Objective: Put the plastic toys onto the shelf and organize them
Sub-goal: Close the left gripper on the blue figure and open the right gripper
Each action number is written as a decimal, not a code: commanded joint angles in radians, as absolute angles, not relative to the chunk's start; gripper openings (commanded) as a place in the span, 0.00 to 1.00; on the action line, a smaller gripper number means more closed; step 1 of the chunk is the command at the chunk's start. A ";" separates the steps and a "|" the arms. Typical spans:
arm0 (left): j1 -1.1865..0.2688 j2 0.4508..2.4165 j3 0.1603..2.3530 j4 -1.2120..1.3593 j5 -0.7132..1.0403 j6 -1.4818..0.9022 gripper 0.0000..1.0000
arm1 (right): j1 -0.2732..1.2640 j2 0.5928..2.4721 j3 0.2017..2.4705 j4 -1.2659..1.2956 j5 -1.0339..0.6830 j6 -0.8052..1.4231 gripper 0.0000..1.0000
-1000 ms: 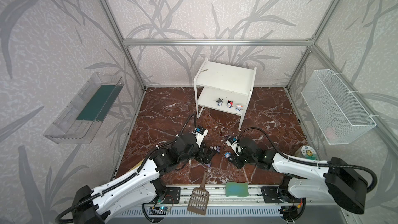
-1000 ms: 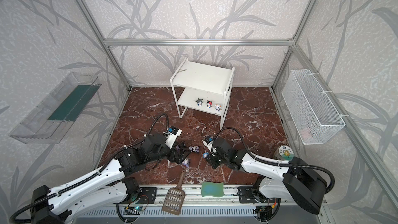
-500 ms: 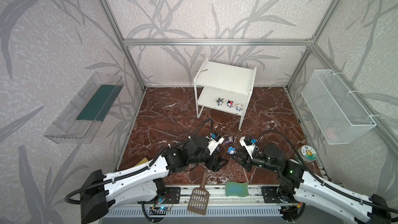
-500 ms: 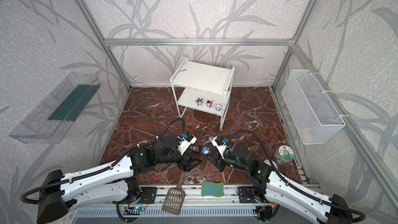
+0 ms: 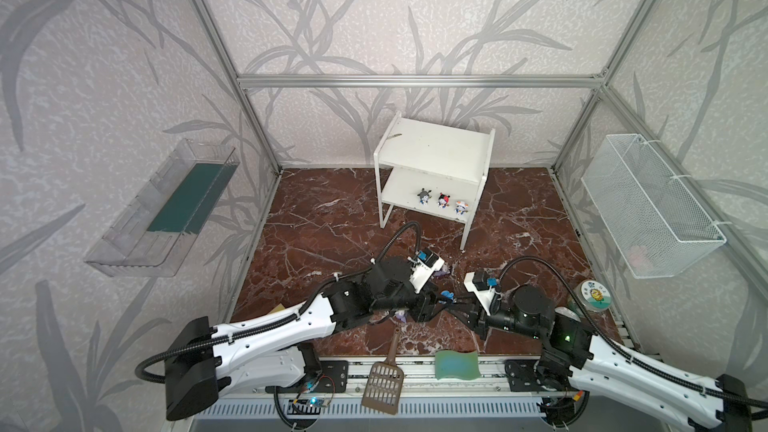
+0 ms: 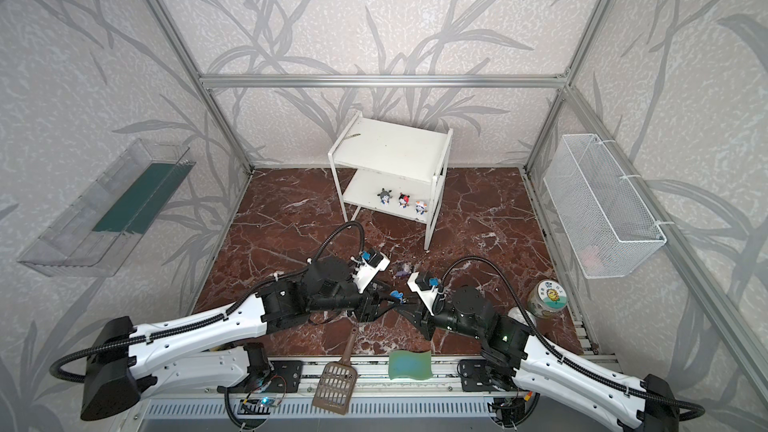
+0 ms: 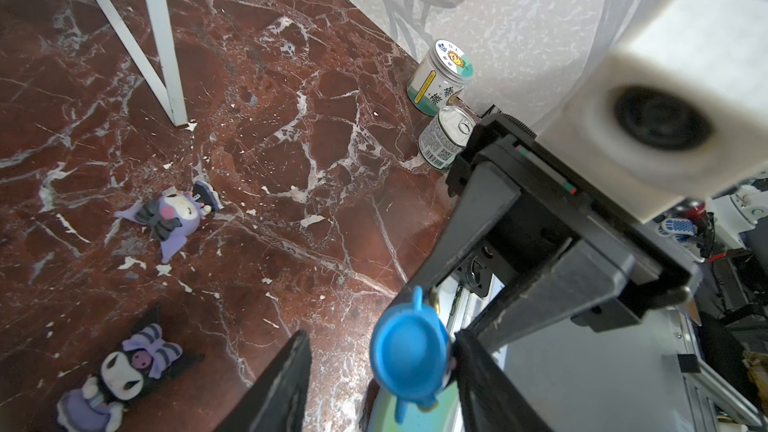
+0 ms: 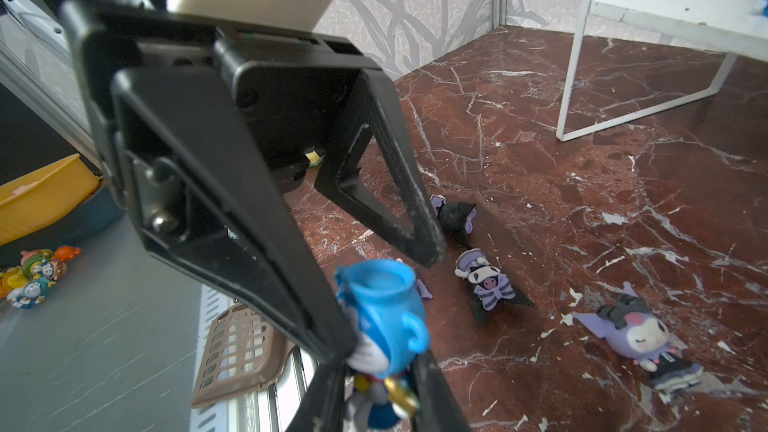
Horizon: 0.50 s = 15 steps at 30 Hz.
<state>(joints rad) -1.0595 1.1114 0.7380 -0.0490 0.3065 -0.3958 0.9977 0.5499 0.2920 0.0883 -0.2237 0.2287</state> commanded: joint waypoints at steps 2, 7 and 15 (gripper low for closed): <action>-1.065 1.125 0.773 -0.032 0.325 -0.396 0.50 | 1.017 0.522 0.288 0.104 -0.186 0.199 0.14; -1.067 1.130 0.781 -0.039 0.321 -0.389 0.35 | 1.017 0.520 0.291 0.107 -0.168 0.196 0.14; -1.072 1.141 0.791 -0.053 0.327 -0.384 0.17 | 1.067 0.551 0.291 0.140 -0.112 0.202 0.20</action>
